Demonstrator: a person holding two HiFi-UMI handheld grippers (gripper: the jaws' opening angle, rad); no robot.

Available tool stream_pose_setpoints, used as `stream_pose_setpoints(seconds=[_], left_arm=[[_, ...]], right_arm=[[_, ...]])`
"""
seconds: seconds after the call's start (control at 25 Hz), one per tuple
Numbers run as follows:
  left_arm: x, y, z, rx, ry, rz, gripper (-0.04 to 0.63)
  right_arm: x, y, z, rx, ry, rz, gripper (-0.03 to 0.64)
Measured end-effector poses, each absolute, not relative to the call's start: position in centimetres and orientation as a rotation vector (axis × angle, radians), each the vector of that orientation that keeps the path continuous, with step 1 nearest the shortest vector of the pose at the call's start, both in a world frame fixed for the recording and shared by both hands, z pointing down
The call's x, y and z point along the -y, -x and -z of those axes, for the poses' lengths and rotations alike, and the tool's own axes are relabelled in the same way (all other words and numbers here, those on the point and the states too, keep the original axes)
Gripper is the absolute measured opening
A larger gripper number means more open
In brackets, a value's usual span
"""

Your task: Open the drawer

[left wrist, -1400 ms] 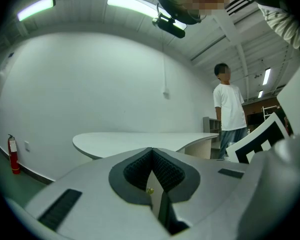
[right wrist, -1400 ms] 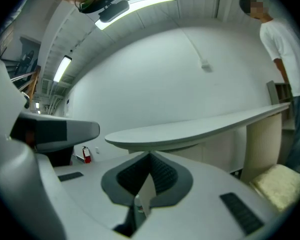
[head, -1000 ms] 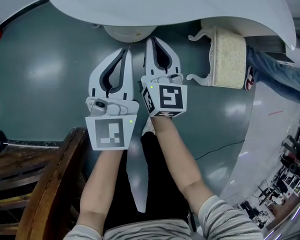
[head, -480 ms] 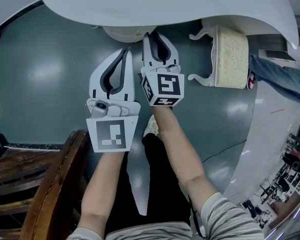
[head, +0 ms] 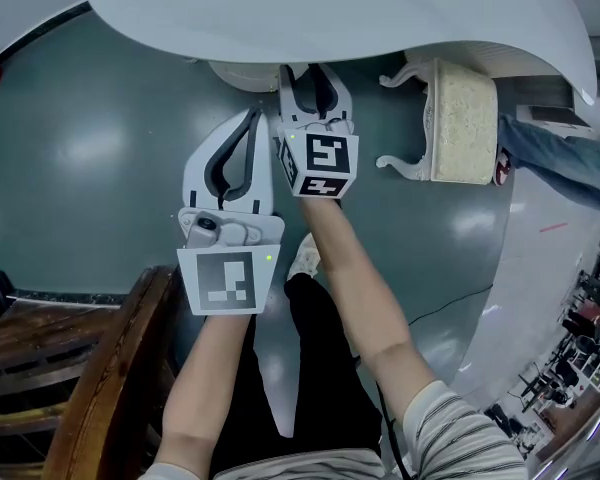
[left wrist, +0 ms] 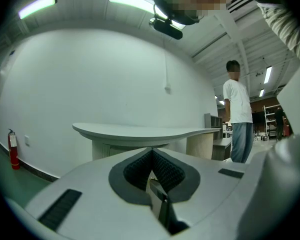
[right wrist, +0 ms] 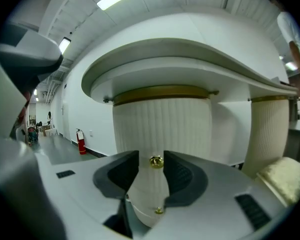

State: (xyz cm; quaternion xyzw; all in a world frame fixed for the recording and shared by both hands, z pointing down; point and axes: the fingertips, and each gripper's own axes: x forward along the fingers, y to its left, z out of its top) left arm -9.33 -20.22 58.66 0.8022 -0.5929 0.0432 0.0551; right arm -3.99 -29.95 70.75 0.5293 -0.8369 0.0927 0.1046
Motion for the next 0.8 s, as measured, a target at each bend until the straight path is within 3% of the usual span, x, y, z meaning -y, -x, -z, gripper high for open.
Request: stream_pose_setpoints(seconds=[0.32, 0.44, 0.8], left_arm=[[20.2, 8.9, -58.4, 1.779, -2.473, -0.14, 0.0], [19.2, 8.4, -60.1, 1.728, -2.562, -0.303, 0.0], [20.1, 8.9, -58.0, 1.795, -2.493, -0.153, 0.0]], right_arm=[[31.2, 4.2, -71.9, 2.438, -1.58, -0.246, 0.155], [31.7, 3.8, -73.0, 2.408, -1.593, -0.29, 0.154], [32.3, 4.3, -73.2, 2.422, -1.568, -0.268, 0.11]])
